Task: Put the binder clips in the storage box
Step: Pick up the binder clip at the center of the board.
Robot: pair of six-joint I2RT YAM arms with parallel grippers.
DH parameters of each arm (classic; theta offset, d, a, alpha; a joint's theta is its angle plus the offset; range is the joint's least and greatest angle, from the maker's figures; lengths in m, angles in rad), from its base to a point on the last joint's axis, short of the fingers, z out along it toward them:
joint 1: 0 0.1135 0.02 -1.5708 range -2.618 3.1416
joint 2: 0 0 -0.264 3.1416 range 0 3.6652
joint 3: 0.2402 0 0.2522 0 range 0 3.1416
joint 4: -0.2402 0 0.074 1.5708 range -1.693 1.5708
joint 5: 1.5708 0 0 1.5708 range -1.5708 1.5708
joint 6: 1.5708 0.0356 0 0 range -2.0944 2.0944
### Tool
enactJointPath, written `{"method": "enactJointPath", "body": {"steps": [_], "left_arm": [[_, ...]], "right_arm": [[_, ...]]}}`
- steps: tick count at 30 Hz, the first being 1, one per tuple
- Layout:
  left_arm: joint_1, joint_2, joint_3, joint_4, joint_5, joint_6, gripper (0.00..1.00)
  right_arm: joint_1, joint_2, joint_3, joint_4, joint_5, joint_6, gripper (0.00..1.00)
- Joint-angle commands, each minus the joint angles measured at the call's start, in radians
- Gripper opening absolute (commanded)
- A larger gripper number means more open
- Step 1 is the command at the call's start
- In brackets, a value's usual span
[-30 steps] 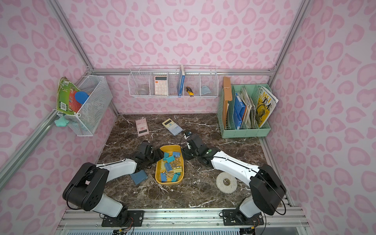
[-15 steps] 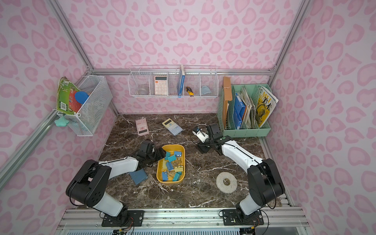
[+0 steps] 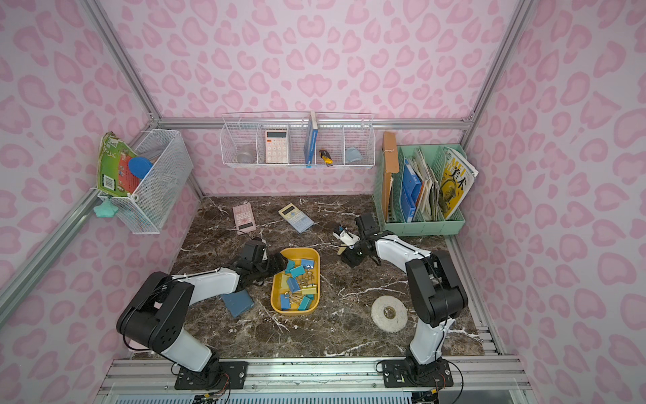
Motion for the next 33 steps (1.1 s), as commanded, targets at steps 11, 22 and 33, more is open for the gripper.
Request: {"method": "enactJointPath", "body": {"steps": [11, 22, 33], "left_arm": [[-0.007, 0.074, -0.031, -0.418, 0.062, -0.021, 0.78], [-0.006, 0.080, -0.031, -0.420, 0.060, -0.016, 0.78], [-0.006, 0.085, -0.030, -0.423, 0.060, -0.015, 0.78]], "right_arm": [[-0.007, 0.121, 0.111, -0.024, 0.023, -0.026, 0.75], [-0.010, 0.163, 0.135, -0.001, 0.012, -0.021, 0.70], [-0.007, 0.218, 0.173, 0.004, -0.013, -0.012, 0.66]]}}
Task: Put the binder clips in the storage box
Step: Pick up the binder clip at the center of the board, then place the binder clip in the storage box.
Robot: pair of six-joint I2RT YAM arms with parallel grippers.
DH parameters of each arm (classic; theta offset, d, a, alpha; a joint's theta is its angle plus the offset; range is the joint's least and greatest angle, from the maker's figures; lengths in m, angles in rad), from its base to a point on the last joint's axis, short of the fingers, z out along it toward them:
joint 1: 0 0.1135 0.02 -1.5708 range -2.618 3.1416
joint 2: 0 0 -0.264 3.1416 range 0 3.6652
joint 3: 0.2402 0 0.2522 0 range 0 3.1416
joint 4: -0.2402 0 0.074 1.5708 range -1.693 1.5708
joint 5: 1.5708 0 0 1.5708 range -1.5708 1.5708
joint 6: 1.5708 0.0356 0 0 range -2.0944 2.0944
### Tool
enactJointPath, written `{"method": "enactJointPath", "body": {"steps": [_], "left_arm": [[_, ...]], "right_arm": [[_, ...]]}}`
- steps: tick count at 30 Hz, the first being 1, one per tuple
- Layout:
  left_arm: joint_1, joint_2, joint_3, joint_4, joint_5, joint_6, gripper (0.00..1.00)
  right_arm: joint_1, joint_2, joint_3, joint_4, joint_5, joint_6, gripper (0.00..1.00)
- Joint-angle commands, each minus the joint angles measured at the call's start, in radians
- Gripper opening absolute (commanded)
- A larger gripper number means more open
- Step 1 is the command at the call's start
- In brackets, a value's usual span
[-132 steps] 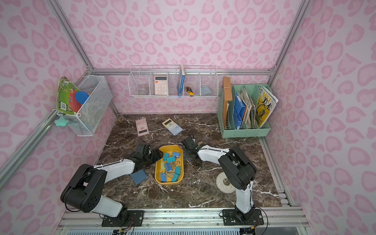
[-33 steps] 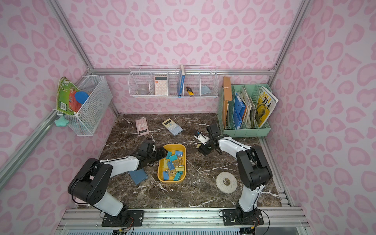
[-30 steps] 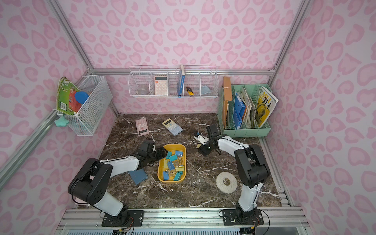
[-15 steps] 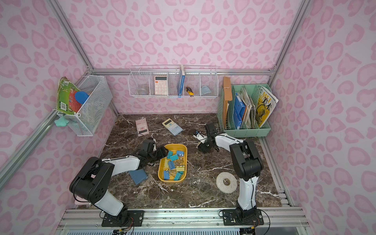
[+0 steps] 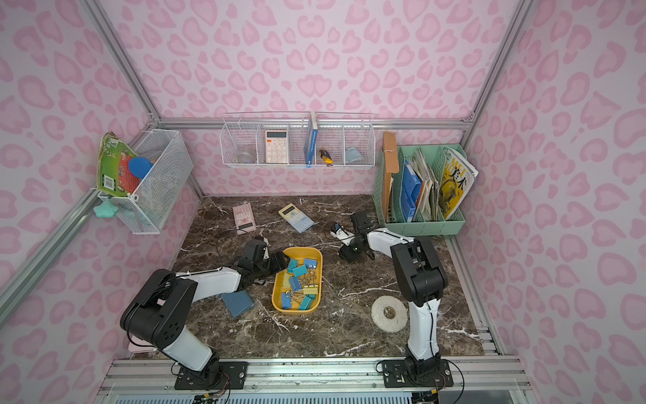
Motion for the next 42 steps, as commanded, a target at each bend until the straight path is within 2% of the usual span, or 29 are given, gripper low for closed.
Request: {"method": "enactJointPath", "body": {"steps": [1, 6, 8, 9, 15, 21, 25, 32, 42], "left_arm": [[-0.006, 0.057, -0.035, -0.482, 0.036, -0.018, 0.78], [-0.006, 0.058, -0.035, -0.482, 0.037, -0.018, 0.78], [-0.006, 0.057, -0.035, -0.482, 0.037, -0.017, 0.78], [-0.006, 0.057, -0.036, -0.482, 0.037, -0.017, 0.78], [-0.006, 0.054, -0.038, -0.482, 0.037, -0.020, 0.78], [-0.006, 0.057, -0.039, -0.477, 0.045, -0.030, 0.78], [-0.013, 0.060, -0.040, -0.470, 0.045, -0.040, 0.78], [-0.029, 0.042, -0.048, -0.471, 0.044, -0.066, 0.78], [-0.029, -0.037, -0.029, -0.538, 0.025, -0.087, 0.85]], "right_arm": [[0.002, 0.013, 0.013, 0.010, -0.010, 0.010, 0.64], [0.005, 0.016, 0.008, 0.022, -0.015, 0.018, 0.46], [0.004, 0.011, 0.001, 0.029, -0.017, 0.026, 0.33], [0.005, 0.007, -0.003, 0.036, -0.013, 0.033, 0.30], [0.006, -0.071, -0.046, 0.059, 0.011, 0.084, 0.31], [0.054, -0.239, -0.110, 0.038, 0.070, 0.132, 0.30], [0.140, -0.330, -0.132, -0.007, 0.005, 0.149, 0.31], [0.359, -0.378, -0.192, 0.051, -0.009, 0.224, 0.33], [0.465, -0.367, -0.225, 0.065, -0.028, 0.274, 0.33]]}}
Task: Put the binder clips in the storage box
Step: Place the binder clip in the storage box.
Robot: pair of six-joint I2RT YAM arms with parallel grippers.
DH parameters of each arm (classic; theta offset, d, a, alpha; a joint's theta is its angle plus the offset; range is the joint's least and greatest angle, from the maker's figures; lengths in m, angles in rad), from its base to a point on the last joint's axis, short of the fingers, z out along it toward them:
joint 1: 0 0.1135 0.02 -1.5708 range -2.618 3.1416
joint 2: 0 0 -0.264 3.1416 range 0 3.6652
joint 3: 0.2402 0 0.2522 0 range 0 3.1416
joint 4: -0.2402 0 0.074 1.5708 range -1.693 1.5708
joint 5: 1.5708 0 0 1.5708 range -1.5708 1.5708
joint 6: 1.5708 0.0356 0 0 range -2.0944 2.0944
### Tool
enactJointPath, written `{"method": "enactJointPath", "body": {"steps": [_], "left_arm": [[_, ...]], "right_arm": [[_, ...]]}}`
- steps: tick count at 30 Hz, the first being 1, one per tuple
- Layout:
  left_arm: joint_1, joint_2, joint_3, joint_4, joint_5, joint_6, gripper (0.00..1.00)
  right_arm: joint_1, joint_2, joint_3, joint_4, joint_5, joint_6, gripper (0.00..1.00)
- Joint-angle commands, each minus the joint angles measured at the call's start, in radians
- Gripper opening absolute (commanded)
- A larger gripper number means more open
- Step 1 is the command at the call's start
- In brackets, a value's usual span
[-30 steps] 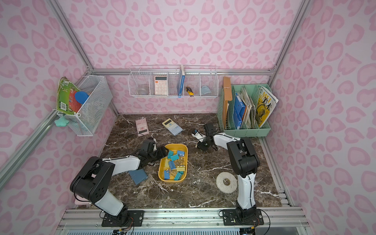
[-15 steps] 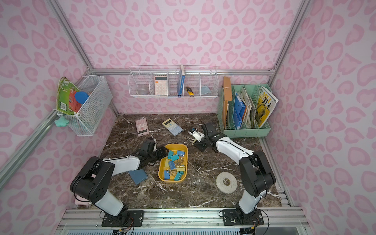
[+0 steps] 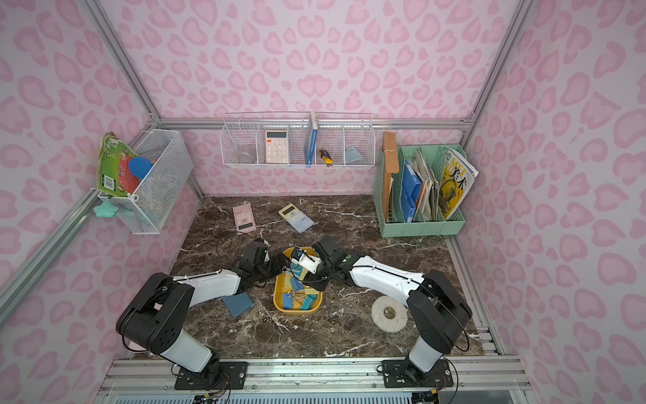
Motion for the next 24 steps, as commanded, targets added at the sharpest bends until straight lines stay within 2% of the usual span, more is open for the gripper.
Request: {"method": "enactJointPath", "body": {"steps": [1, 6, 14, 20, 24], "left_arm": [[-0.002, 0.010, -0.014, -0.486, 0.036, -0.051, 0.86], [0.009, 0.001, 0.016, -0.554, -0.017, -0.042, 0.90], [0.106, -0.047, 0.091, -0.676, -0.085, 0.023, 0.90], [0.139, -0.090, 0.144, -0.719, -0.093, 0.055, 0.91], [0.139, -0.135, 0.148, -0.719, -0.049, 0.064, 0.91]], "right_arm": [[0.012, 0.009, -0.007, 0.028, -0.021, 0.024, 0.33], [0.017, 0.050, -0.001, 0.029, -0.027, 0.028, 0.33], [0.017, 0.082, 0.033, 0.015, 0.001, 0.065, 0.33], [0.010, 0.134, 0.061, -0.001, 0.023, 0.057, 0.34], [-0.022, 0.151, 0.093, -0.007, 0.033, 0.070, 0.34]]}}
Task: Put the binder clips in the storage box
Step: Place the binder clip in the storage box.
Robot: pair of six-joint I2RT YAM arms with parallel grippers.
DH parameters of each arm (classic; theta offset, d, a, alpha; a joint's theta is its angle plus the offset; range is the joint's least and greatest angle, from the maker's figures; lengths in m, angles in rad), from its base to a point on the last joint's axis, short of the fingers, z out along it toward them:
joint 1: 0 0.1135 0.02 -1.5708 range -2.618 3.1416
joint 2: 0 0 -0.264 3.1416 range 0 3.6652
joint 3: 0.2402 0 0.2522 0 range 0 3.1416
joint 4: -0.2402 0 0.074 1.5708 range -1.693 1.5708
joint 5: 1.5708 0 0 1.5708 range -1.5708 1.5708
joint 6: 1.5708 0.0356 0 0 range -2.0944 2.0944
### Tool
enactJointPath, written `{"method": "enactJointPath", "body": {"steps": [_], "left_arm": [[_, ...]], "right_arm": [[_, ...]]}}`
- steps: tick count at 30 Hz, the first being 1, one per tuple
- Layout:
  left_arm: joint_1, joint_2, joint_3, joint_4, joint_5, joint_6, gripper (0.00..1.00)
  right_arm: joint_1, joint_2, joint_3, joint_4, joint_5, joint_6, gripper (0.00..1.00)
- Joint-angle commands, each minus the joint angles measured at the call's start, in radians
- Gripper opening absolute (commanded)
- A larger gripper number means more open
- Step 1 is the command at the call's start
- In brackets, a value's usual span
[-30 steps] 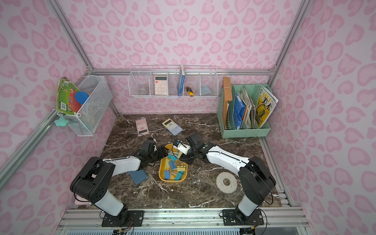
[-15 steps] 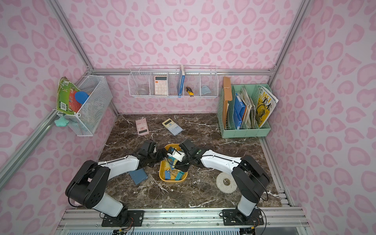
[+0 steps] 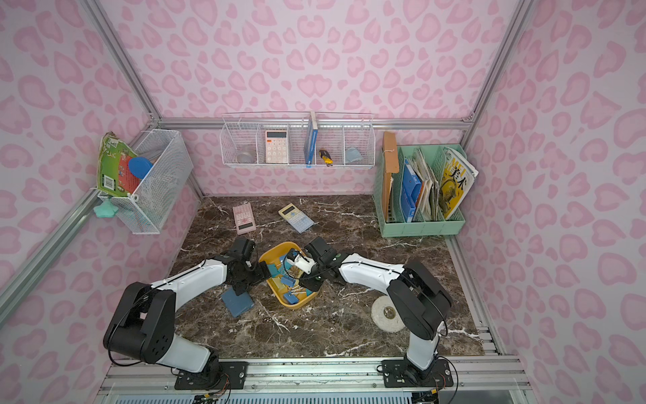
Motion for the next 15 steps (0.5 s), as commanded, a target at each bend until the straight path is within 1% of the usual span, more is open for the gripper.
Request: {"method": "enactJointPath", "body": {"steps": [1, 4, 7, 10, 14, 15], "left_arm": [[-0.002, -0.032, 0.007, -0.087, 0.022, 0.026, 0.91], [-0.009, -0.051, 0.007, -0.093, 0.044, 0.030, 0.92], [-0.013, -0.070, 0.001, -0.093, 0.065, 0.022, 0.92], [-0.014, -0.096, -0.006, -0.097, 0.067, 0.016, 0.93], [-0.014, -0.132, -0.001, -0.120, 0.060, 0.017, 0.95], [-0.014, -0.140, 0.000, -0.124, 0.059, 0.019, 0.95]], "right_arm": [[-0.019, 0.009, 0.030, -0.016, 0.021, 0.015, 0.34], [-0.020, 0.033, 0.079, -0.033, 0.010, 0.007, 0.36], [-0.020, 0.093, 0.154, -0.073, 0.005, 0.004, 0.36], [-0.020, 0.158, 0.243, -0.114, 0.009, 0.012, 0.36], [-0.021, 0.233, 0.314, -0.166, 0.028, 0.034, 0.36], [-0.020, 0.246, 0.326, -0.176, 0.031, 0.039, 0.39]]}}
